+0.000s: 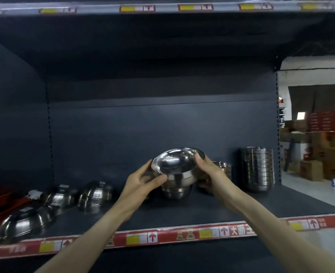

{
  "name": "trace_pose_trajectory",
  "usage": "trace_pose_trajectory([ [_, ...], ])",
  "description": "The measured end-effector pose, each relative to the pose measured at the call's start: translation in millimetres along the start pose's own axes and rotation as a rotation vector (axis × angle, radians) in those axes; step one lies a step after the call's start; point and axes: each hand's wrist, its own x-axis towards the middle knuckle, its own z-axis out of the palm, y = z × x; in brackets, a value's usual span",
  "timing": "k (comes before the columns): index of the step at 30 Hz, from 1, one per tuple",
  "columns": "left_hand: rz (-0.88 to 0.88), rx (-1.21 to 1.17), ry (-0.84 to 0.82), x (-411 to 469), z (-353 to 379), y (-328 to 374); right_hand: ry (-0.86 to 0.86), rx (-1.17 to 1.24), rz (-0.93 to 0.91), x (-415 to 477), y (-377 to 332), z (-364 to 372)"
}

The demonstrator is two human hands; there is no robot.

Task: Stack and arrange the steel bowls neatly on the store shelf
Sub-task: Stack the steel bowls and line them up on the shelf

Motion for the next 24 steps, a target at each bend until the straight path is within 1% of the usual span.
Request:
trace_pose_trajectory([
  [3,-0.053,-0.090,0.013,17,1,-11,0.016,0.045,0.023,14,13,-3],
  [8,-0.073,-0.134,0.057,54,4,-28,0.006,0.023,0.015,39,26,-11],
  [15,-0.056,-0.086,0.074,93,12,-50,0.065,0.039,-0.043,84,54,-20],
  [20,-0.054,-0.047,0.140,121,14,-71,0.143,0.090,-0.106,120,81,-21],
  [24,-0.035,-0.035,0.163,138,13,-92,0.157,0.072,-0.115,144,104,-21],
])
